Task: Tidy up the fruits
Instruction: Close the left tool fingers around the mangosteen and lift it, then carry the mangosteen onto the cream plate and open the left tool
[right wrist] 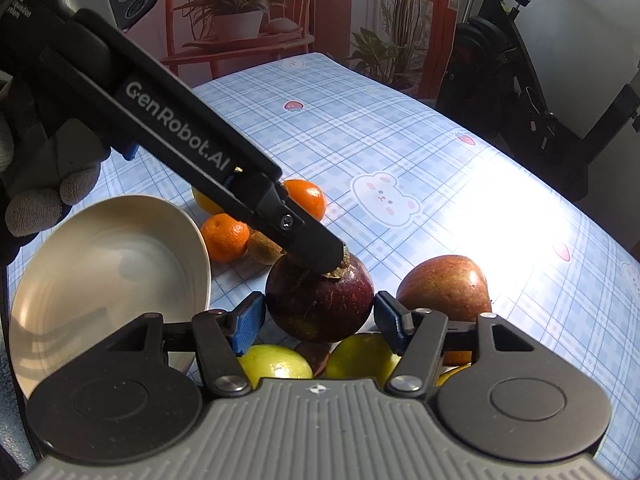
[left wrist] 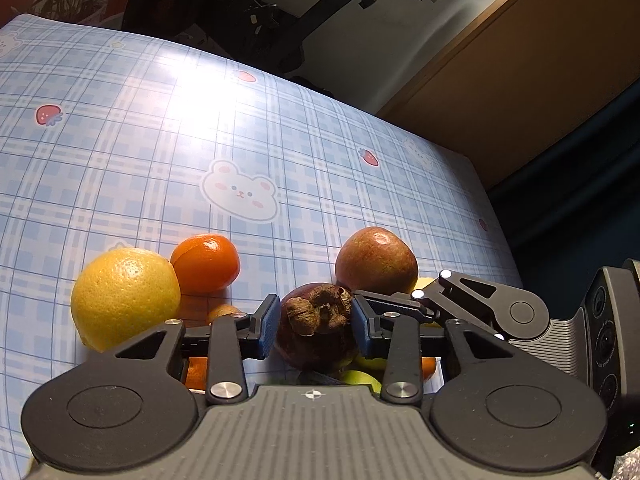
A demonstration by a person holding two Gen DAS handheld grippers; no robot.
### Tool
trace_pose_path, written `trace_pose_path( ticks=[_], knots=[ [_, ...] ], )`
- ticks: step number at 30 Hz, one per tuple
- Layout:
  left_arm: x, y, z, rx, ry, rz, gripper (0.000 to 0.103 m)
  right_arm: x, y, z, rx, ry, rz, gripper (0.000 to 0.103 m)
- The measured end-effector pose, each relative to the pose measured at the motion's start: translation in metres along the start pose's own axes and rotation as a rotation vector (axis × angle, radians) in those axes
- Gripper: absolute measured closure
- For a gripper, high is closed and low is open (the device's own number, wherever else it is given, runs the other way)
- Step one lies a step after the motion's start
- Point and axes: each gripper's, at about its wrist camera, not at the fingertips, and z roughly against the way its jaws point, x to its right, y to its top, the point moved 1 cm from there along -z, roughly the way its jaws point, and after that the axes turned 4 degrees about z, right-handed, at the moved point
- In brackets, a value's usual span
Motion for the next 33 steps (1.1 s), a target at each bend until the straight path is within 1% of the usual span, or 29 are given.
trace_pose_path(
  ticks=[4,9,13,19,21,26,28,33],
  knots=[
    [-0.005,0.0,-0.004,0.008,-0.017,0.025,0.064,-0.001,-0.004,0.001,0.033,-0.004,-0.028,0.041],
    [-0.004,0.001,-0.004,0.009,-0.017,0.023,0.063,-0.003,0.0,-0.003,-0.001,-0.019,0.001,0.04],
    [-0.003,0.0,-0.002,0.011,-0.013,0.014,0.063,-0.005,-0.005,0.001,0.04,-0.016,-0.013,0.041],
    [0.0,-0.002,0.015,0.033,-0.018,-0.012,0.063,-0.014,-0.007,0.013,0.109,-0.025,-0.038,0.041],
    [0.0,-0.003,0.024,0.039,-0.018,-0.011,0.063,-0.018,-0.006,0.017,0.129,-0.021,-0.046,0.041],
    [0.0,-0.008,0.056,0.07,-0.002,-0.052,0.063,-0.034,-0.001,0.03,0.191,-0.003,-0.047,0.041],
    [-0.003,-0.011,0.069,0.081,0.007,-0.064,0.063,-0.042,0.004,0.031,0.209,0.018,-0.054,0.041],
    [-0.022,-0.023,0.102,0.094,0.048,-0.045,0.063,-0.067,0.015,0.026,0.228,0.083,-0.039,0.041]
  ],
)
